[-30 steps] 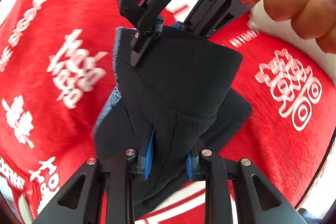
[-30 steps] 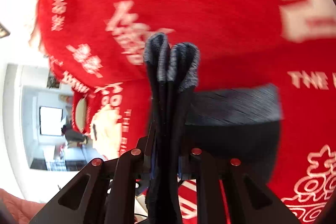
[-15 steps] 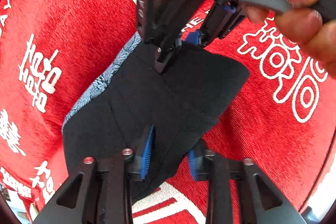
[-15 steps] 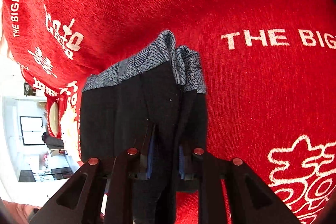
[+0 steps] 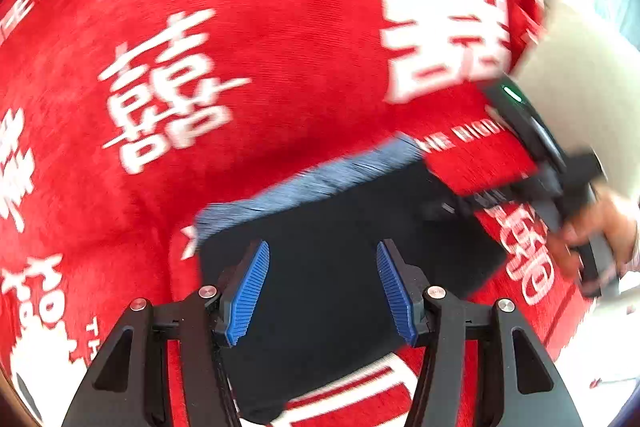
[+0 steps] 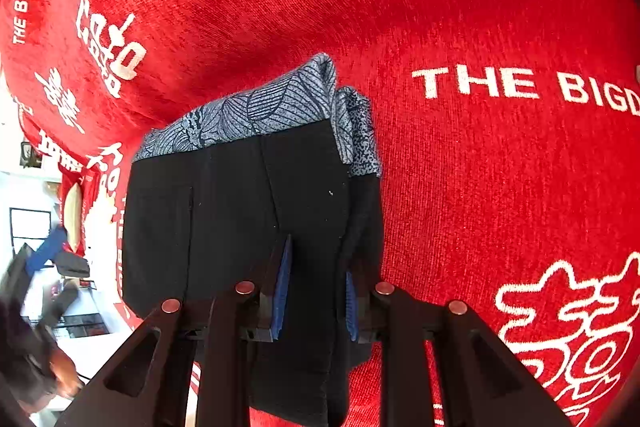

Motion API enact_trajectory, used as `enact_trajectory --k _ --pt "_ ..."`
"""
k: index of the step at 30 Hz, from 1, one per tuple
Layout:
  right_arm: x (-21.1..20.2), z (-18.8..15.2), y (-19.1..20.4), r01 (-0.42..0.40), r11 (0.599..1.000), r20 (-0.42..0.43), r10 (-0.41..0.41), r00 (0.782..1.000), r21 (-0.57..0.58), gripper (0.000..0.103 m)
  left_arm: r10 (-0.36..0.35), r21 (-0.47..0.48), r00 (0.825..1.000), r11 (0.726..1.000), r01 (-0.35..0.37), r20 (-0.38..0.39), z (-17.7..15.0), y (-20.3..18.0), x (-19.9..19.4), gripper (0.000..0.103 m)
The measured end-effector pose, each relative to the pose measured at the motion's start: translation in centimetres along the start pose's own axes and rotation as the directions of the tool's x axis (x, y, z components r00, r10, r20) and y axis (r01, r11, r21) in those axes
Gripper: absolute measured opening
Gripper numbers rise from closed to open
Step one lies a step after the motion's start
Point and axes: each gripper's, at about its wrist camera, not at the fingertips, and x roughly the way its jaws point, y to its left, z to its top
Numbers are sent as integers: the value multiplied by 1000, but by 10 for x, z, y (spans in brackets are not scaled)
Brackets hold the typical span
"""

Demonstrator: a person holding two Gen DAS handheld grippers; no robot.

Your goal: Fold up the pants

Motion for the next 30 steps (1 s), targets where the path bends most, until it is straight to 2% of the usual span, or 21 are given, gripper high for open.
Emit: enact_trajectory --k 2,3,4,5,7,9,10,12,15,17,21,26,30 --pt "-3 0 3 45 999 5 -45 999 -9 38 50 -71 998 996 -52 -34 6 25 14 58" --pt "-6 -1 7 94 995 10 -94 996 -25 45 88 -111 994 989 -95 -64 6 39 21 58" --pt "-11 -3 10 167 985 18 -166 986 -39 56 107 -144 991 982 -119 -84 5 49 26 58" --pt "-14 -4 14 220 975 28 -219 975 -40 57 113 -182 989 975 -129 -100 3 62 30 58" --pt "-29 -8 16 254 967 58 -253 966 -8 56 114 -238 986 961 -140 -121 0 80 36 58" --pt "-43 -9 17 246 969 95 -247 964 22 46 121 -264 983 952 -154 -137 0 93 44 58" --pt "-49 -8 20 241 970 117 -244 963 34 31 122 -279 982 947 -159 -145 1 99 48 58" --pt "-55 0 24 236 970 140 -242 960 57 21 98 -340 981 928 -151 -168 3 110 58 58" --pt "-48 18 34 221 973 153 -229 961 71 19 63 -454 977 878 -151 -203 5 133 79 58" --pt "-41 27 40 216 975 158 -223 962 60 19 51 -485 972 860 -160 -229 5 142 92 58" --pt "-20 36 43 254 967 138 -256 957 28 18 75 -457 954 865 -206 -289 -3 140 122 58" --pt "-2 34 31 291 957 121 -289 950 5 18 122 -410 946 879 -243 -300 -12 134 143 58" --pt "2 34 24 289 957 125 -287 950 -4 18 200 -324 935 899 -294 -293 -17 122 152 58"
